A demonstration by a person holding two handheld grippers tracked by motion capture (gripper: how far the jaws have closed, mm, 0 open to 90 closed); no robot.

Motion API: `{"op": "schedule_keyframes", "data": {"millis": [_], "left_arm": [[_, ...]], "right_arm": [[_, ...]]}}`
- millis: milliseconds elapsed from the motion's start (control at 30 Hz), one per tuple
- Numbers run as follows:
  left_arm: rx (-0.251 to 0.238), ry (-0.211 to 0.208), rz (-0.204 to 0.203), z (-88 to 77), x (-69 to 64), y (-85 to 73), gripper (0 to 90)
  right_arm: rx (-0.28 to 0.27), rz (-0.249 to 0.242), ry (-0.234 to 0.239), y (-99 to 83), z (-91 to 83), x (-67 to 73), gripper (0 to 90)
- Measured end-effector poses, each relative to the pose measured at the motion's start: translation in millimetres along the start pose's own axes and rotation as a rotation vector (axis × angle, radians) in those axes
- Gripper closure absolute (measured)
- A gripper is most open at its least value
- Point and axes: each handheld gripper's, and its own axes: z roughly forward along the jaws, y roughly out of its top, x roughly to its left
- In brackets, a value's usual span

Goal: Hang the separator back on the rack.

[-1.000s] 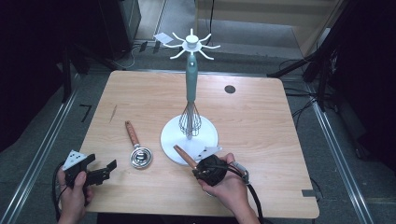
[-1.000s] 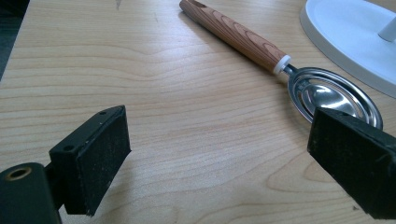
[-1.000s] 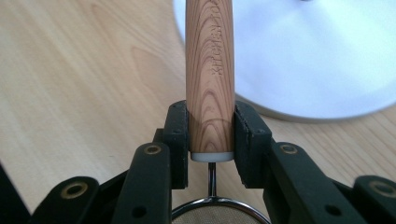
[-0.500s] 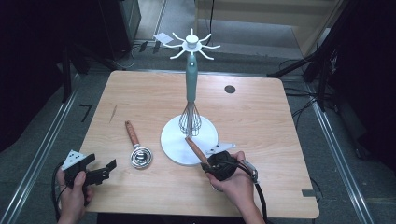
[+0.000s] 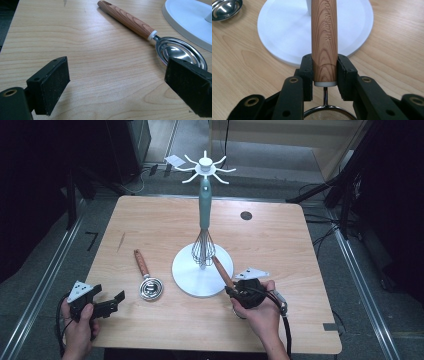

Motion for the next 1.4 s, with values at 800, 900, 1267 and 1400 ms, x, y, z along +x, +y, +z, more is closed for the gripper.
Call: {"op": "schedule_keyframes", "data": {"millis": [800,900,1267,1400], "left_arm": [[0.002,0.013,0.020,1.5,-3.0,-0.6,6.0],[0.002,0.017,0.022,1.8,-3.5,-0.7,6.0],[0.002,0.024,0.032,2.3,-5.0,-1.1,5.9],[0.001,0.025,0.036,2.7,-5.5,-1.2,6.0]], "right_arm": [[-0.174,0.066,-0.003,2.8,-25.0,-12.3,70.8],[-0.184,0.074,0.004,3.4,-27.1,-12.3,70.8],[-0.254,0.082,0.025,9.4,-41.1,-5.1,70.8],[-0.287,0.082,0.034,12.3,-48.4,-1.9,70.8]]}}
